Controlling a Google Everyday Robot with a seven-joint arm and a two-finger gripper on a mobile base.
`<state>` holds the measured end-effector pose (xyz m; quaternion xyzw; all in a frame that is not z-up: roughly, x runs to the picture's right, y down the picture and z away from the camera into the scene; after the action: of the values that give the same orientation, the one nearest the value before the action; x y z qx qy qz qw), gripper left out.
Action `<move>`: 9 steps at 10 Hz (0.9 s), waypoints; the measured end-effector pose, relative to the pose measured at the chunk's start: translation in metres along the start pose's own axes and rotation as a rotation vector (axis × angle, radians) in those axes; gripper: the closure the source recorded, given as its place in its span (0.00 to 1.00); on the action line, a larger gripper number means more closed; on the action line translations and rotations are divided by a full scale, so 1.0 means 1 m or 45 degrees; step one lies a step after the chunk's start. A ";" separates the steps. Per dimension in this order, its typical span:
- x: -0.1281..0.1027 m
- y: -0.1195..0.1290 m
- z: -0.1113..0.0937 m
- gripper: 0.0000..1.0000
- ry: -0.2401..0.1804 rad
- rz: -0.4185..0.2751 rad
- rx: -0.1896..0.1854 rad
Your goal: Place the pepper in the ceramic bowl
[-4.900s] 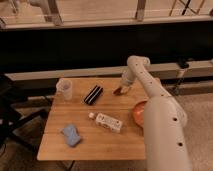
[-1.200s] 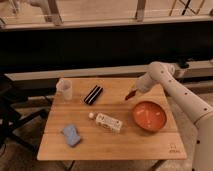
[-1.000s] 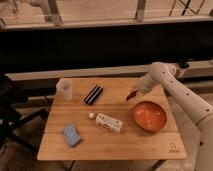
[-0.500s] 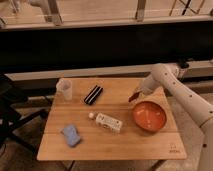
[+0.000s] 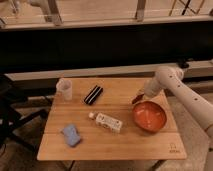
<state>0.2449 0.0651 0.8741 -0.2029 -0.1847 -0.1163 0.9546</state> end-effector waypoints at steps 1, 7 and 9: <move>-0.004 0.004 -0.003 1.00 0.004 -0.008 -0.001; -0.016 0.026 -0.024 1.00 0.063 -0.026 -0.004; -0.016 0.030 -0.024 1.00 0.091 -0.022 -0.015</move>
<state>0.2464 0.0837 0.8366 -0.2028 -0.1516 -0.1328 0.9583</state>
